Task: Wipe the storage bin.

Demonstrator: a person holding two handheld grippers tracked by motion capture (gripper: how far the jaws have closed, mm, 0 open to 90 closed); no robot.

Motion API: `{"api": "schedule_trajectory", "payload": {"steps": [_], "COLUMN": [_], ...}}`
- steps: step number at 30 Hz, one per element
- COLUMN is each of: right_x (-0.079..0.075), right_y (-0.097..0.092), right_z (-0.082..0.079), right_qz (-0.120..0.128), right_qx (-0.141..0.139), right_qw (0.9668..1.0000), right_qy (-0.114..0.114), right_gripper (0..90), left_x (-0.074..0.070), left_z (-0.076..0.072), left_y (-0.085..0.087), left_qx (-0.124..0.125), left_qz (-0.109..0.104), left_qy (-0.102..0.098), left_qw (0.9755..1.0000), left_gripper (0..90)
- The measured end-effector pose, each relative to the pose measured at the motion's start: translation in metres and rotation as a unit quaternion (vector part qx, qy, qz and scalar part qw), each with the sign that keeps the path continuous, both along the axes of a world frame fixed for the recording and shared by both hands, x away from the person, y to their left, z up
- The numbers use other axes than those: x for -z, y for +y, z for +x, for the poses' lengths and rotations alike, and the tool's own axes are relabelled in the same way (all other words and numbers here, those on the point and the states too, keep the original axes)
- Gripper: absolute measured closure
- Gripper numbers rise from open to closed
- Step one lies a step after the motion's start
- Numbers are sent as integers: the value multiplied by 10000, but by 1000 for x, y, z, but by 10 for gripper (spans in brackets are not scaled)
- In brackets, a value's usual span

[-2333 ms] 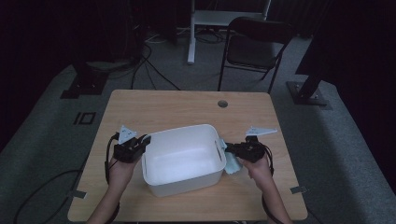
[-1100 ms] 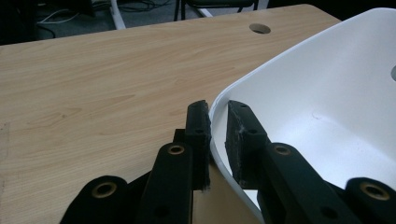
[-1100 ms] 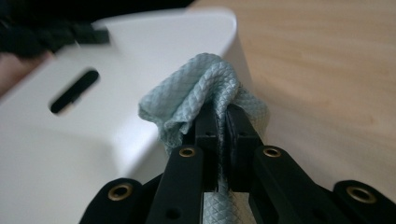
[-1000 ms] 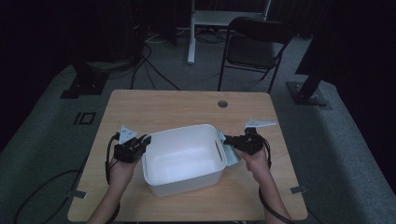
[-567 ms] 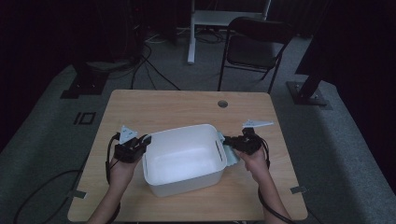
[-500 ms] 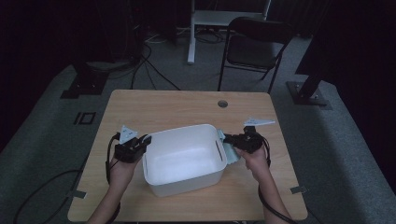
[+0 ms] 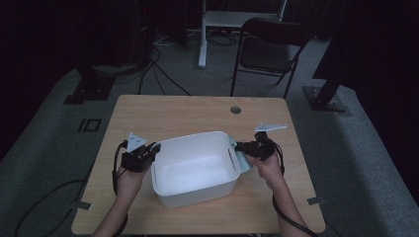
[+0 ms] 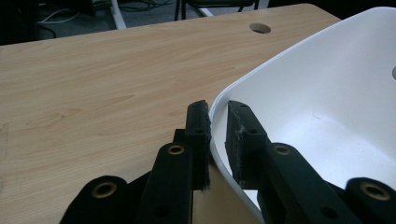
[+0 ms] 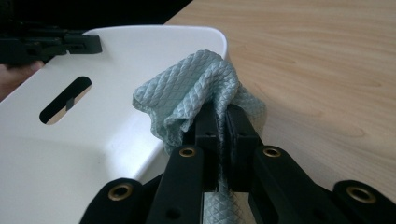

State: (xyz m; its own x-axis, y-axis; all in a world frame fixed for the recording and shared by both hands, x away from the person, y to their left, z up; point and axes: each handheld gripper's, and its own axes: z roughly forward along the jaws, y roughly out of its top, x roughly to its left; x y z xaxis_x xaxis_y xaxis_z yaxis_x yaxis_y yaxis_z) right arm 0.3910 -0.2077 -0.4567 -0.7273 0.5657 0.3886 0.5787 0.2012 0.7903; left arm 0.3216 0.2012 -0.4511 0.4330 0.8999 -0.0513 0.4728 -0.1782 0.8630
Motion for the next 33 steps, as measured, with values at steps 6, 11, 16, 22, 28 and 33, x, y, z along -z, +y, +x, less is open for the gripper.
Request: {"api": "schedule_trajectory", "payload": {"steps": [6, 11, 16, 22, 28, 33], "right_x": [-5, -16, -8, 2, -9, -9], "right_y": [-6, -6, -1, 4, -1, -1], "right_z": [2, 4, 8, 11, 13, 18], "right_qz": [265, 340, 225, -65, 237, 398], "right_qx": [26, 16, 13, 49, 89, 75], "right_qw": [9996, 9993, 9997, 9999, 9997, 9992], "right_qy": [-32, -136, -58, 85, -17, 40], "right_gripper": [856, 856, 857, 857, 856, 857], "left_x": [0, 0, 0, 0, 0, 0], "left_z": [0, 0, 0, 0, 0, 0], "left_y": [1, 0, -1, 0, 0, -1], "left_qx": [36, 5, -36, -12, 7, -22], "left_qz": [-19, -12, -3, -12, -8, -7], "left_qy": [10, 2, -3, 1, 4, -2], "left_qw": [10000, 10000, 10000, 10000, 10000, 10000], "left_gripper": [798, 798, 799, 798, 798, 798]}}
